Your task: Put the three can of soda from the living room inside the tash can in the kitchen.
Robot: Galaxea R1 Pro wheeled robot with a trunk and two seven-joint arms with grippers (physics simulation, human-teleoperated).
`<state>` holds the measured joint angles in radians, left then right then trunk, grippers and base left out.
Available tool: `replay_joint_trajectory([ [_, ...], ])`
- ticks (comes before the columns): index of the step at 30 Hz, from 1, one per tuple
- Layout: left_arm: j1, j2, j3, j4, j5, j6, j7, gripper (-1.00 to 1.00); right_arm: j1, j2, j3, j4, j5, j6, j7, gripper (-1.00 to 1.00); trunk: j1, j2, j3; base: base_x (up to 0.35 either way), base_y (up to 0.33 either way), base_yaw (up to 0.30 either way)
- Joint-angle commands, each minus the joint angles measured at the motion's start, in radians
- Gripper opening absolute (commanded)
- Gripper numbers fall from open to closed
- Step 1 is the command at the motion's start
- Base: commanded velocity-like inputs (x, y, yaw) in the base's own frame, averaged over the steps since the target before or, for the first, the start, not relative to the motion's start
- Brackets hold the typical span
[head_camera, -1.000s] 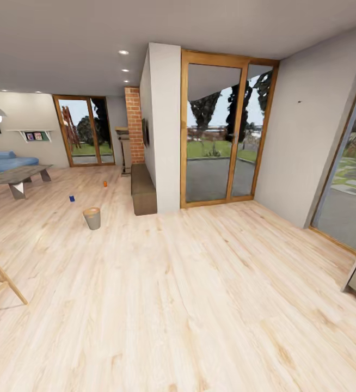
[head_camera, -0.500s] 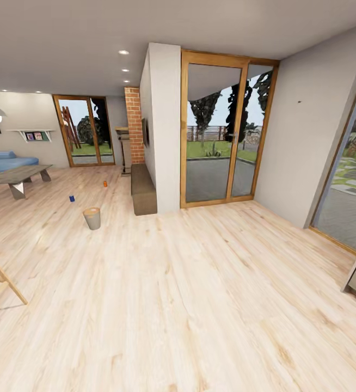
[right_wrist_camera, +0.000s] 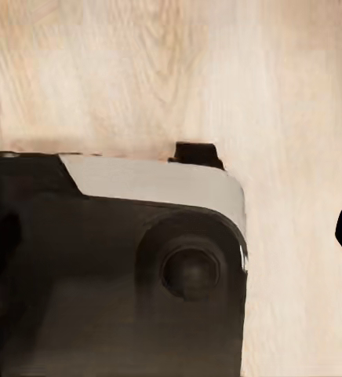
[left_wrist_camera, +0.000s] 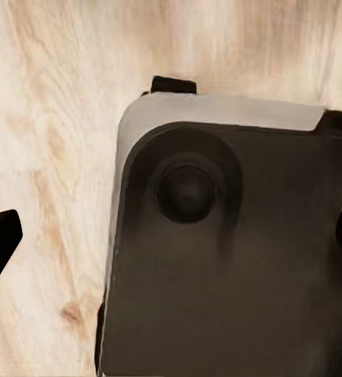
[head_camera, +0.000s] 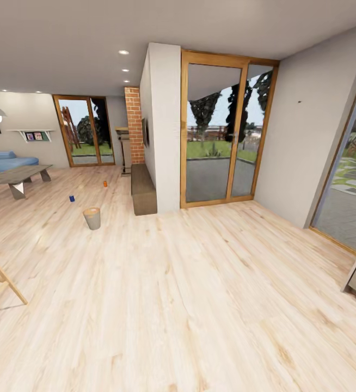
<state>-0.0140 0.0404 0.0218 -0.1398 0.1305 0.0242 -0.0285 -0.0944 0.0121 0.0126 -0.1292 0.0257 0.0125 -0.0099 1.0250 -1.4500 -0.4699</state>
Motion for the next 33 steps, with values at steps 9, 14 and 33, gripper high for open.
replay_joint_trajectory([
  [9, -0.223, 0.018, 0.001, -0.059, 0.145, 0.212, 0.002, 1.0, -0.292, 0.014, -0.001, -0.045, 0.046, 0.251, 0.002, 1.0, 0.0, 0.0, 0.0, 0.0, 0.0, 0.0],
  [14, -0.394, 0.002, 0.012, -0.125, 0.256, 0.326, 0.074, 1.0, -0.451, 0.05, 0.004, -0.093, 0.071, 0.32, -0.003, 1.0, 0.0, 0.0, 0.0, 0.0, 0.0, 0.0],
  [33, -0.161, -0.058, 0.066, -0.883, 0.448, 0.419, 0.288, 1.0, -0.344, 0.065, 0.162, -0.976, 0.087, 0.602, 0.114, 1.0, 0.0, 0.0, 0.0, 0.079, 0.031, 0.01],
])
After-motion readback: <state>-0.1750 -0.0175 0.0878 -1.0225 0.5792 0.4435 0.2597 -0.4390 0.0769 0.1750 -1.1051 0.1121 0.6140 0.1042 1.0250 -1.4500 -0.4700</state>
